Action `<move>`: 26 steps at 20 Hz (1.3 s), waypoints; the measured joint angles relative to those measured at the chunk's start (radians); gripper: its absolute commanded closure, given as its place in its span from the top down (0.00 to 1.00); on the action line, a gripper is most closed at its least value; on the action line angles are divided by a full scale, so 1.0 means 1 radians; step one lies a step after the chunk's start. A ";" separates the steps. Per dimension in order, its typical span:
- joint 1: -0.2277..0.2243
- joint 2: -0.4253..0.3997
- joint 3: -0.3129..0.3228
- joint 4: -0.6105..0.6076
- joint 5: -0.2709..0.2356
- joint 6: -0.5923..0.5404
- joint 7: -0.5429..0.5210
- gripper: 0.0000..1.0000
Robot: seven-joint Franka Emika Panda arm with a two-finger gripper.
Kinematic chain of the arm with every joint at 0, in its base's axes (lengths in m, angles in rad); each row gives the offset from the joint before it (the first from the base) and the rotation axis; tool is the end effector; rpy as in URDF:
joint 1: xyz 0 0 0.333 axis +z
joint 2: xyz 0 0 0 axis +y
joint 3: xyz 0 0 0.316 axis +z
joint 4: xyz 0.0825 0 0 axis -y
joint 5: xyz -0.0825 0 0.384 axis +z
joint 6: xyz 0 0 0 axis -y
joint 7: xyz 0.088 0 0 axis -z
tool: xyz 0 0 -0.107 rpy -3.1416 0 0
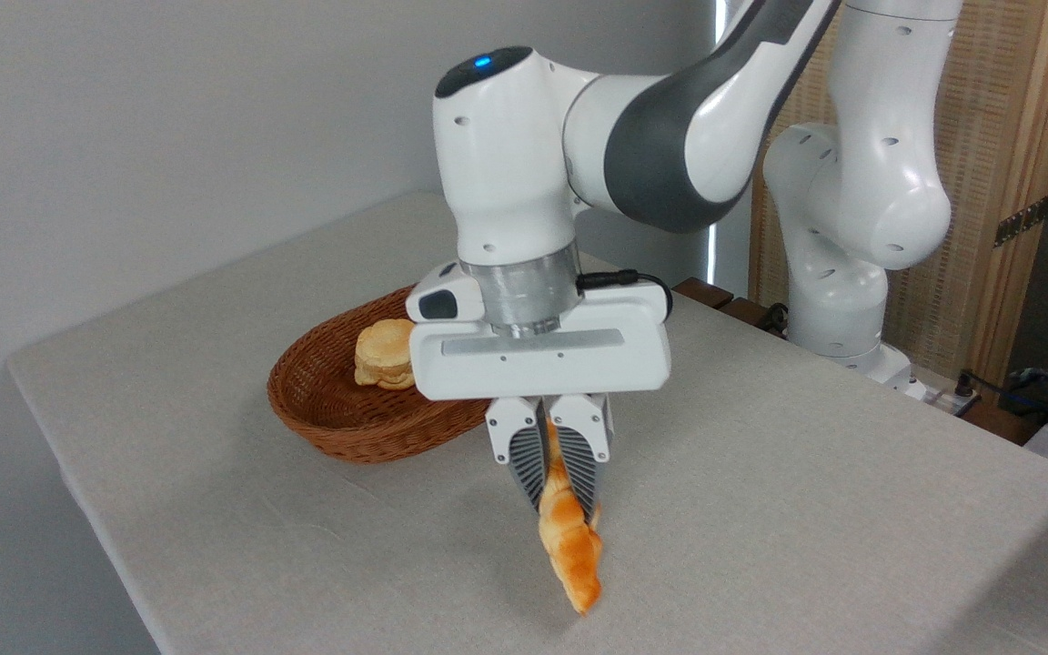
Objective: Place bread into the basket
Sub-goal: 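Lift the braided bread and carry it over the wicker basket, then lower the bread into the basket, open the gripper, and raise it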
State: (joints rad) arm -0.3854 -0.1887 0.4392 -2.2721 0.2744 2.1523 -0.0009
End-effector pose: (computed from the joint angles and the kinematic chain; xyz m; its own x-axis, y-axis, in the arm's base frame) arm 0.4932 0.0424 0.4332 0.9941 -0.0983 0.0455 -0.0901 -0.9836 -0.1562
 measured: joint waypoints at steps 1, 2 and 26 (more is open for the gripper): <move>0.000 0.000 -0.008 0.009 -0.004 0.000 0.000 0.19; -0.001 -0.001 -0.019 0.021 -0.014 0.000 0.000 0.20; -0.011 -0.012 -0.450 0.189 -0.244 -0.291 0.016 1.00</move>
State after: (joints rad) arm -0.3960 -0.2007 -0.0111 -2.0835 0.0305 1.8613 0.0152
